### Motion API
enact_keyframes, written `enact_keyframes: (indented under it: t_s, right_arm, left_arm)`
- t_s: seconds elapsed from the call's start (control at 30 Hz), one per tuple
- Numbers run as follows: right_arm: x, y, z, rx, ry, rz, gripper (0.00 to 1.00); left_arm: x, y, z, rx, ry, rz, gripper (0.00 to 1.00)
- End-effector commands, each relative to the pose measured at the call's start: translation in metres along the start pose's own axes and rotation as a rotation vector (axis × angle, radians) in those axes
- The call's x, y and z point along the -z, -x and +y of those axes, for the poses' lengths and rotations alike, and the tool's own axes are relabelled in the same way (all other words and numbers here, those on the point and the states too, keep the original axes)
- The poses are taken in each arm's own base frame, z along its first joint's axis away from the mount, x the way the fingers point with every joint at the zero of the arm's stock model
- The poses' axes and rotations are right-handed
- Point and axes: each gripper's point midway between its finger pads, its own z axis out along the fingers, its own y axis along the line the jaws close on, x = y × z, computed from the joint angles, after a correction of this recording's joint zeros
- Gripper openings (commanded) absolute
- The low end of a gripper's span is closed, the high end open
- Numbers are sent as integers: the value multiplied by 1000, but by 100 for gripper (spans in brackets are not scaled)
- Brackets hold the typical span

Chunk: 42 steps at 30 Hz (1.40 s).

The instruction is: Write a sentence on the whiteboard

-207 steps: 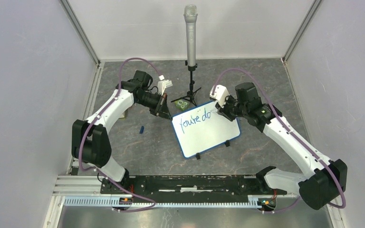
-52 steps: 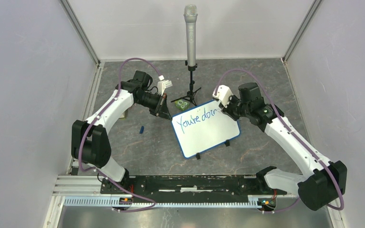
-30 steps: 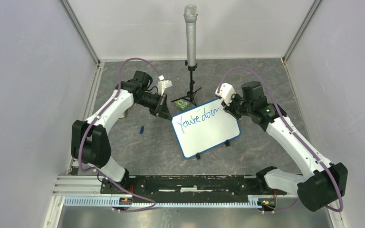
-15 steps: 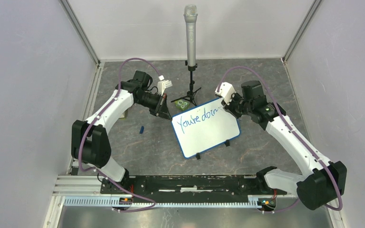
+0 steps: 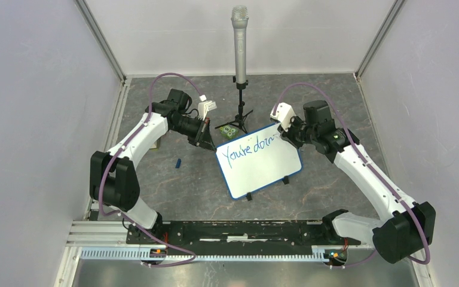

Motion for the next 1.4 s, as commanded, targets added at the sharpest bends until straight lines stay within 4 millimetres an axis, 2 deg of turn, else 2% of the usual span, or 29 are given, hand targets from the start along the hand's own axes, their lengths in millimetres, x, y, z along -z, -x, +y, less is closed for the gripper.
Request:
enact_keyframes:
  t_s: [0.0,0.27,0.4,0.7,0.97,1.1,1.37]
  right_arm:
    - [2,4,1,10,8,-20,0]
    - [1,-20,8,21,12,39,0]
    - [4,-21,3,33,-18,49,0]
    - [7,4,-18,33,-77,5,0]
    - [6,13,-21,32,-76,-13,0]
    - [6,7,-17,32,-63,0,0]
    - [6,-21,5,22,-16,44,0]
  left_arm:
    - [3,-1,-5,-62,-17,-7,2]
    - [2,-1,-4,-61,-18,-6,2]
    - [2,-2,-4,-59,-19,-5,2]
    - [2,-1,-4,-60,-18,-7,2]
    - [3,-1,-4,-62,-15,-7,3]
    - [3,-1,-4,-64,-15,-7,3]
    - [3,0,-4,-63,-13,-7,2]
